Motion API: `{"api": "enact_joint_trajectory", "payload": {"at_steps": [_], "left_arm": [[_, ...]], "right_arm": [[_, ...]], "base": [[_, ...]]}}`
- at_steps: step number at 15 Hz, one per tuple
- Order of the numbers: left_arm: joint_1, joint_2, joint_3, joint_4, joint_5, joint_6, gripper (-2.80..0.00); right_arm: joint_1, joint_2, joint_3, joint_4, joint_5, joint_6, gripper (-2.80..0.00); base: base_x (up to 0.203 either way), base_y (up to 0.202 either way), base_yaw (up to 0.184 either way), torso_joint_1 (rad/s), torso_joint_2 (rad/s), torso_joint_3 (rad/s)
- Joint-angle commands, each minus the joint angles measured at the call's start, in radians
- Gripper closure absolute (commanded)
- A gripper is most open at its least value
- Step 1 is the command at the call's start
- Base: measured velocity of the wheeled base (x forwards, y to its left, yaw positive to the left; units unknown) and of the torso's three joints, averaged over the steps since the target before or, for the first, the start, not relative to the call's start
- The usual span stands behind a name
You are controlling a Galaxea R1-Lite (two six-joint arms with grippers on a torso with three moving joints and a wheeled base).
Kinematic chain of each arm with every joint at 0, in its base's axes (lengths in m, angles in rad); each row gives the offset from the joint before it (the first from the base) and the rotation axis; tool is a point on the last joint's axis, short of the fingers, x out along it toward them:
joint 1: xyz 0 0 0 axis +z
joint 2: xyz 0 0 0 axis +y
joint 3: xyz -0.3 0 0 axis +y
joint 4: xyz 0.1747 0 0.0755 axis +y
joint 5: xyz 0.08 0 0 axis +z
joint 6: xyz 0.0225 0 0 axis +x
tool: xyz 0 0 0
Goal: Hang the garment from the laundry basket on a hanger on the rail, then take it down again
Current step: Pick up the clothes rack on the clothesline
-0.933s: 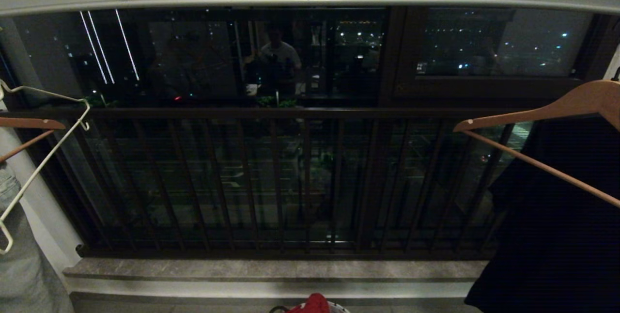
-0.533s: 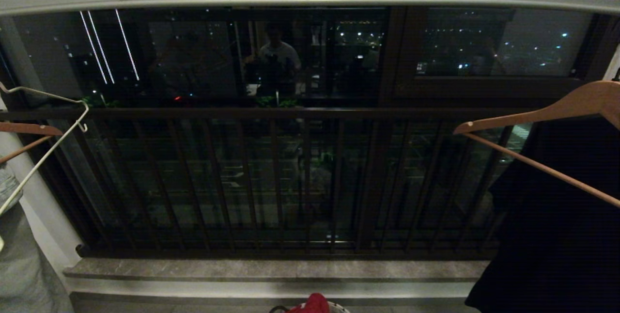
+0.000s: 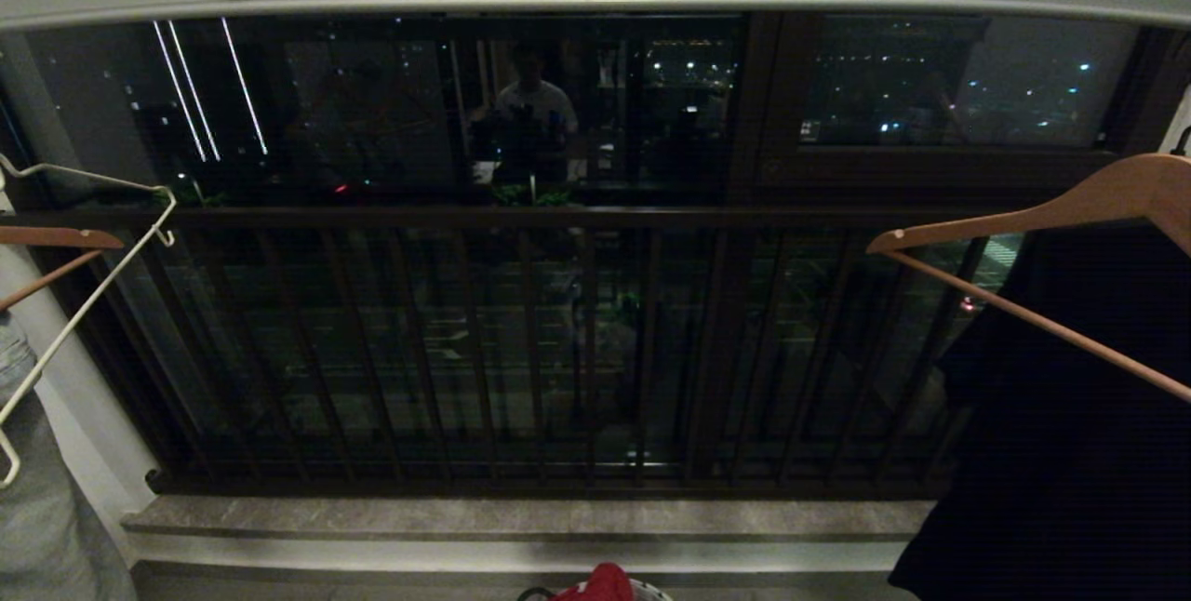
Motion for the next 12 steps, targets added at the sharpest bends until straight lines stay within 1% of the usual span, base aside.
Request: {"api": "enact_joint_trajectory", "payload": {"at_steps": [1,12], "left_arm": [[0.0,0.0,0.015,-0.001,0.001,0.0,0.0],[0.0,0.001,0.015,-0.001,0.001,0.0,0.0]], "right_arm": [[0.0,0.001,0.0,0.0,0.0,0.0,0.0],[0.0,0.001,0.0,0.0,0.0,-0.002,0.0]], "base": [[0.0,0.0,0.0,0.0,0.0,0.0],[0.0,0.0,0.0,0.0,0.0,0.0]]}}
